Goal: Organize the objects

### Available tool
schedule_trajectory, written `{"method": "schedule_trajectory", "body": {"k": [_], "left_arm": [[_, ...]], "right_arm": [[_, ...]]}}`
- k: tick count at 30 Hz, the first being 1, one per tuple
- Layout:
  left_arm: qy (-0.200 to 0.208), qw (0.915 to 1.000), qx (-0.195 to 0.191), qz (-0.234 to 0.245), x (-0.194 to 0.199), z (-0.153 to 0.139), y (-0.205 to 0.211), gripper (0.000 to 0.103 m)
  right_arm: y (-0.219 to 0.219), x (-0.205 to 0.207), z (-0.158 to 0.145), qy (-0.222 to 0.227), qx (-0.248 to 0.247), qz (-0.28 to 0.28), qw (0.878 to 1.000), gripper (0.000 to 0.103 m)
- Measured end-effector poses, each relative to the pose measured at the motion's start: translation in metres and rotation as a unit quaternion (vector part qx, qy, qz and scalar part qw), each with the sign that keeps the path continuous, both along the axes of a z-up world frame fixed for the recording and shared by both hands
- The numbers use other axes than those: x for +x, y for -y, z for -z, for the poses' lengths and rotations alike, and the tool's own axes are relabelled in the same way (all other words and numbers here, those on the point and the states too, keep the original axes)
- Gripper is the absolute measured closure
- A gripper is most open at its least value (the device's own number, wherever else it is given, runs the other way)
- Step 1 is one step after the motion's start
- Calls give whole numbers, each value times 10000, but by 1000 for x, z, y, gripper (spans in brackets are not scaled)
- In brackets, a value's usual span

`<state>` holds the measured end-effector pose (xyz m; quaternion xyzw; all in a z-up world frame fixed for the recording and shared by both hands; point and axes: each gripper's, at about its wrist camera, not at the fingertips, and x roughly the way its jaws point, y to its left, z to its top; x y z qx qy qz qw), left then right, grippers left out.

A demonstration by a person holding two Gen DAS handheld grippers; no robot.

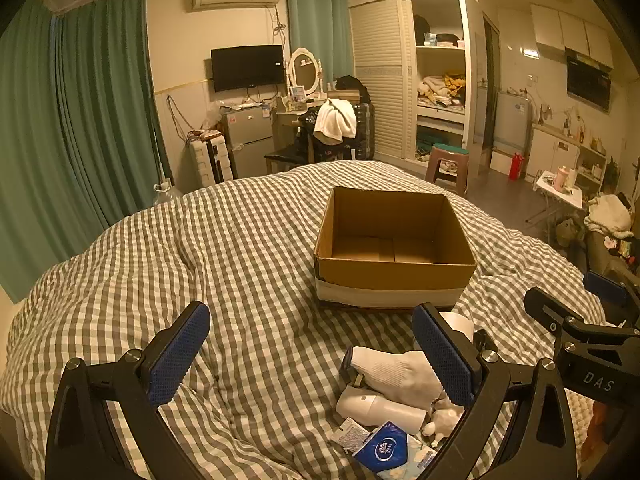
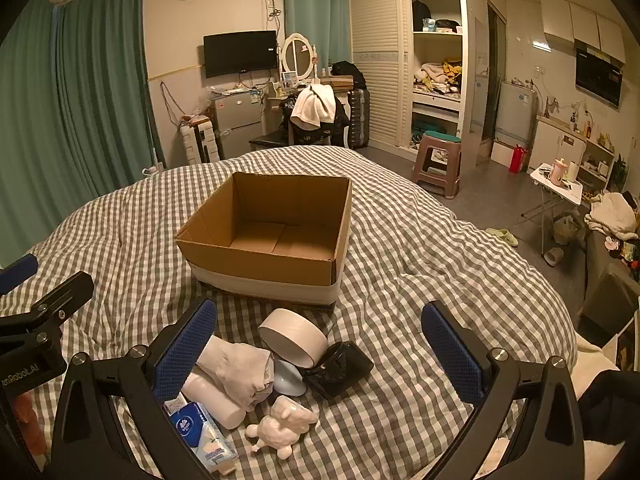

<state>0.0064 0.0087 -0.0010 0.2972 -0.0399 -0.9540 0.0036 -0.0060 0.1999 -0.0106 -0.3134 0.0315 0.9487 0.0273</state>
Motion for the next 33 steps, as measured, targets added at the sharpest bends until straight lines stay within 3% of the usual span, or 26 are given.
{"method": "schedule_trajectory", "body": {"k": [33], "left_arm": [[15,10000,-55,32,0,4,-2,0]], "right_arm": [[2,1,0,-14,-75,-123,9999,0]]}}
